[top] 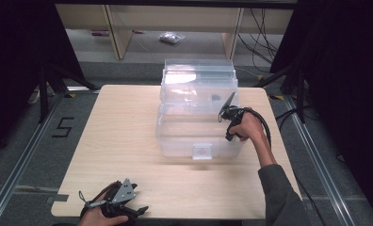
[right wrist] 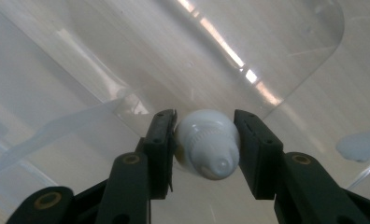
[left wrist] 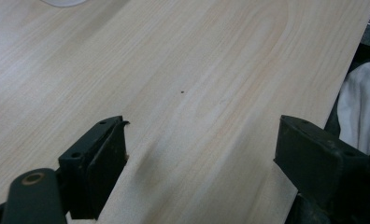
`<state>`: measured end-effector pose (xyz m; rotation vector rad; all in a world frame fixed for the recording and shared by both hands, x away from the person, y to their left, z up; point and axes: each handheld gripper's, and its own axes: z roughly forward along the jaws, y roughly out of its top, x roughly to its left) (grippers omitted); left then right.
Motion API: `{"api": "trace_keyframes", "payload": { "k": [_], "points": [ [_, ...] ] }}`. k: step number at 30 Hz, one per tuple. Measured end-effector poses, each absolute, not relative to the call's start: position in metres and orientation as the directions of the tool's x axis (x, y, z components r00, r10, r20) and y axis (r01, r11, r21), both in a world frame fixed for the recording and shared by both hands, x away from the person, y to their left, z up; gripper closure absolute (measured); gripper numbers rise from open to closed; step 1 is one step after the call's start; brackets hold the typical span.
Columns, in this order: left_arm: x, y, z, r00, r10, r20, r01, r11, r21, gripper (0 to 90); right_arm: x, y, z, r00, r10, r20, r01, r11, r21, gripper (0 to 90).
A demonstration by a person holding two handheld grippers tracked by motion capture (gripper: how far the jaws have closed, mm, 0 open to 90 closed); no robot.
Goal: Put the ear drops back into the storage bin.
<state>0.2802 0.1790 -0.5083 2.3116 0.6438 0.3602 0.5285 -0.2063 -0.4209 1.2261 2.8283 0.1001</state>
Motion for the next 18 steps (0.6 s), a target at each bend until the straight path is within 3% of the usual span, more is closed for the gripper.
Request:
{"api": "trace_keyframes", "payload": {
  "k": [18],
  "points": [
    [0.2810,0.1792,-0.5077,0.845,0.527,0.090,0.328,-0.643,0.692,16.3,0.5340,-0.2049,-0.4303,-0.699,0.714,-0.027,0.713,0.700,0.044,60.1]
  ]
}}
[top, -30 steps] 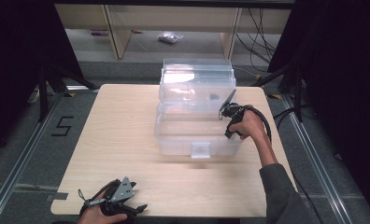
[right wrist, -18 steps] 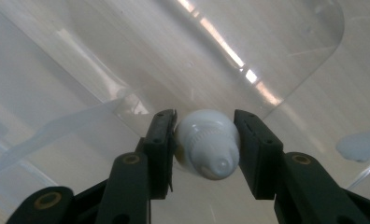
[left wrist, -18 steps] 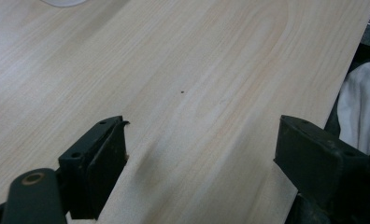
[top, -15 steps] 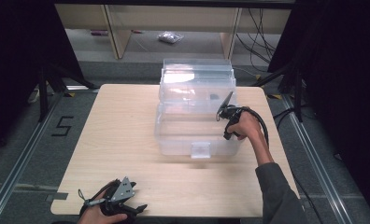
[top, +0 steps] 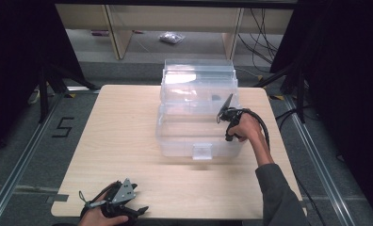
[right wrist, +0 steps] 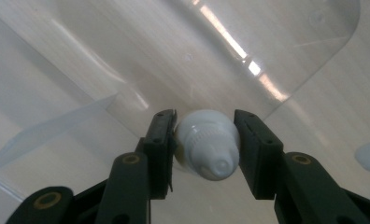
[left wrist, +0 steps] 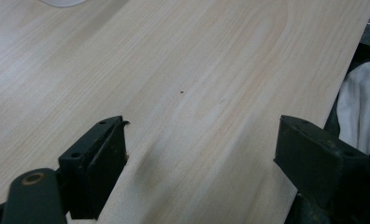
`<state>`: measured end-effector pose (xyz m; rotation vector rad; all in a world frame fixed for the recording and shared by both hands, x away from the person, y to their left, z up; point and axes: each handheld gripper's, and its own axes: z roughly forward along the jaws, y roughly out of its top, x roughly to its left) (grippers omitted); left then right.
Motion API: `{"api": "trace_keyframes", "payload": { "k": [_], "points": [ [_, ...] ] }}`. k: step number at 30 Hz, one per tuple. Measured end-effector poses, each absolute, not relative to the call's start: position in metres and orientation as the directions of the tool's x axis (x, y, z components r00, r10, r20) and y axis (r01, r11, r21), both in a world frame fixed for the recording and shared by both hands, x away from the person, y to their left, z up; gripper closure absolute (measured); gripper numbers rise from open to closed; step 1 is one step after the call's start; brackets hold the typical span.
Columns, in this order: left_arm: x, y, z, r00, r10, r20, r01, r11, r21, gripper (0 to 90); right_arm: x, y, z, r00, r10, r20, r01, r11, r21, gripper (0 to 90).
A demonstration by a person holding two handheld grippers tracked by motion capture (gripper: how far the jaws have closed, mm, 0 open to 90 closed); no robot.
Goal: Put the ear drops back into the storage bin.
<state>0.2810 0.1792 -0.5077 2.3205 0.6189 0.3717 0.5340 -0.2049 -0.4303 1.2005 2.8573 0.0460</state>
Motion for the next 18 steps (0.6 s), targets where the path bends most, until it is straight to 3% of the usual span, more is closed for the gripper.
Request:
{"api": "trace_keyframes", "payload": {
  "k": [11,18],
  "points": [
    [0.280,0.179,-0.508,0.840,0.538,0.076,0.343,-0.633,0.694,16.3,0.532,-0.205,-0.429,-0.706,0.708,-0.032,0.707,0.706,0.026,59.1],
    [0.280,0.178,-0.509,0.840,0.537,0.075,0.344,-0.634,0.693,16.3,0.525,-0.208,-0.417,-0.670,0.742,-0.035,0.738,0.670,0.077,50.9]
  ]
}}
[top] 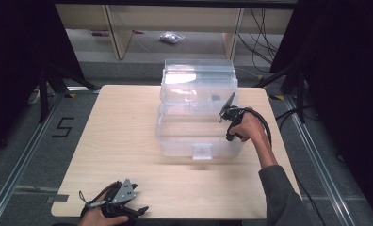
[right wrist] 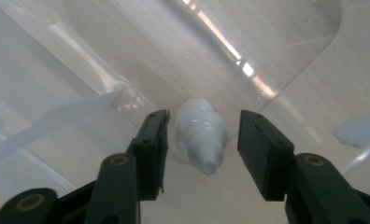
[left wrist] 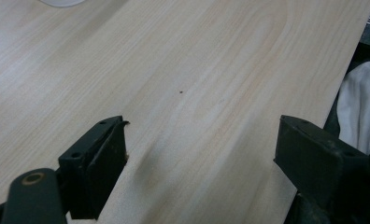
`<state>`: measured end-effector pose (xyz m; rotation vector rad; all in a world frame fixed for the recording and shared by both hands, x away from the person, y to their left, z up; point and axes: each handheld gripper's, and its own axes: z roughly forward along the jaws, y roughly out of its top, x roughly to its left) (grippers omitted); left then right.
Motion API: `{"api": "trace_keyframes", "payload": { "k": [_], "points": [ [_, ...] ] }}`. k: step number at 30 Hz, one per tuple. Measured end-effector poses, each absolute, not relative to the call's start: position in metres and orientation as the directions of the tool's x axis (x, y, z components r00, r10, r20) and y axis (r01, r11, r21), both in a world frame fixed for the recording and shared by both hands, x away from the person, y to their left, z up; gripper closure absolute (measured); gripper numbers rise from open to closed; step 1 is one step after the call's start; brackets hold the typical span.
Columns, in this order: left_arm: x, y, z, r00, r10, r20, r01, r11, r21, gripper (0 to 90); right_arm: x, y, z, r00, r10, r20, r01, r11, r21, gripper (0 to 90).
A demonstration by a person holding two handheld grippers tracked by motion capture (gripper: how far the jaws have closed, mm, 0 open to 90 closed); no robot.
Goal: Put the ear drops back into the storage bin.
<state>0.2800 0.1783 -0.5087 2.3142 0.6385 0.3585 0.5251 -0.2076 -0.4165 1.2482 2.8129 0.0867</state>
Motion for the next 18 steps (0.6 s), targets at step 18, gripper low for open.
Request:
{"api": "trace_keyframes", "payload": {
  "k": [18],
  "points": [
    [0.280,0.178,-0.509,0.840,0.537,0.077,0.342,-0.635,0.693,16.3,0.498,-0.212,-0.379,-0.671,0.740,-0.049,0.706,0.657,0.265,37.6]
  ]
}}
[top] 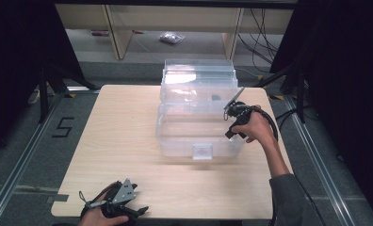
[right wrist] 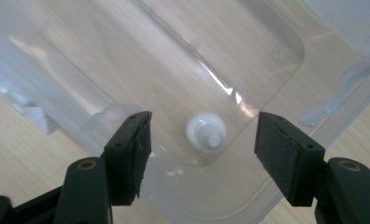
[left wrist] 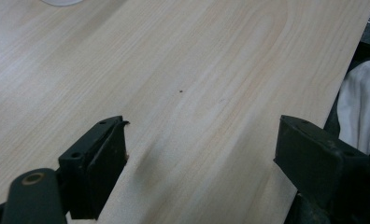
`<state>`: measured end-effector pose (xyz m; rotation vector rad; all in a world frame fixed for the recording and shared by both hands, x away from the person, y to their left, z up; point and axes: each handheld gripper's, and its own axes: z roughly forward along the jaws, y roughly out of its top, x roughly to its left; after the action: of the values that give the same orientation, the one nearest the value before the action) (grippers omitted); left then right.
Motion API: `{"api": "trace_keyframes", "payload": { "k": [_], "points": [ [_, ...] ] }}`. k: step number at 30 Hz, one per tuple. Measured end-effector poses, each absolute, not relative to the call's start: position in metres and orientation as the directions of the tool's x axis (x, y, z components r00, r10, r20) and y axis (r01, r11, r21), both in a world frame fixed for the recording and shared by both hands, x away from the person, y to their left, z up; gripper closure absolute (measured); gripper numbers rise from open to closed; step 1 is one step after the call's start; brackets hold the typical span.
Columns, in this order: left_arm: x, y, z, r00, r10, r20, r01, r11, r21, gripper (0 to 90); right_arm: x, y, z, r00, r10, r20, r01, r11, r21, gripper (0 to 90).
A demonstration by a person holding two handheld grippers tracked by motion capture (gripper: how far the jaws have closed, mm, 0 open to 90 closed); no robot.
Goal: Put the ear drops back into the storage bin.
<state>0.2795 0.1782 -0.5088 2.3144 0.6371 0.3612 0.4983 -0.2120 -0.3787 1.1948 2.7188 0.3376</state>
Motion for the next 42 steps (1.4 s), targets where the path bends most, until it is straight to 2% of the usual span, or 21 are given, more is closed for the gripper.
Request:
{"api": "trace_keyframes", "payload": {
  "k": [19,22,26,27,30,33,42],
  "points": [
    [0.279,0.178,-0.509,0.838,0.542,0.064,0.349,-0.622,0.701,16.3,0.465,-0.218,-0.365,-0.693,0.719,-0.053,0.647,0.653,0.393,32.8],
    [0.280,0.178,-0.509,0.840,0.537,0.076,0.344,-0.635,0.692,16.3,0.459,-0.218,-0.365,-0.678,0.734,-0.031,0.669,0.634,0.389,32.1],
    [0.280,0.178,-0.509,0.839,0.538,0.075,0.345,-0.634,0.692,16.3,0.458,-0.221,-0.367,-0.704,0.709,-0.040,0.631,0.650,0.425,31.0],
    [0.280,0.178,-0.509,0.839,0.538,0.076,0.343,-0.634,0.693,16.3,0.455,-0.221,-0.367,-0.686,0.727,-0.019,0.656,0.629,0.417,31.0],
    [0.280,0.178,-0.509,0.839,0.540,0.072,0.346,-0.630,0.695,16.3,0.454,-0.223,-0.368,-0.696,0.717,-0.031,0.636,0.636,0.437,31.0],
    [0.280,0.178,-0.509,0.839,0.539,0.076,0.344,-0.634,0.693,16.3,0.449,-0.223,-0.366,-0.681,0.732,-0.017,0.655,0.618,0.435,30.9],
    [0.280,0.178,-0.509,0.839,0.538,0.076,0.344,-0.634,0.693,16.3,0.436,-0.223,-0.367,-0.701,0.713,-0.018,0.618,0.620,0.484,29.8]
  ]
}}
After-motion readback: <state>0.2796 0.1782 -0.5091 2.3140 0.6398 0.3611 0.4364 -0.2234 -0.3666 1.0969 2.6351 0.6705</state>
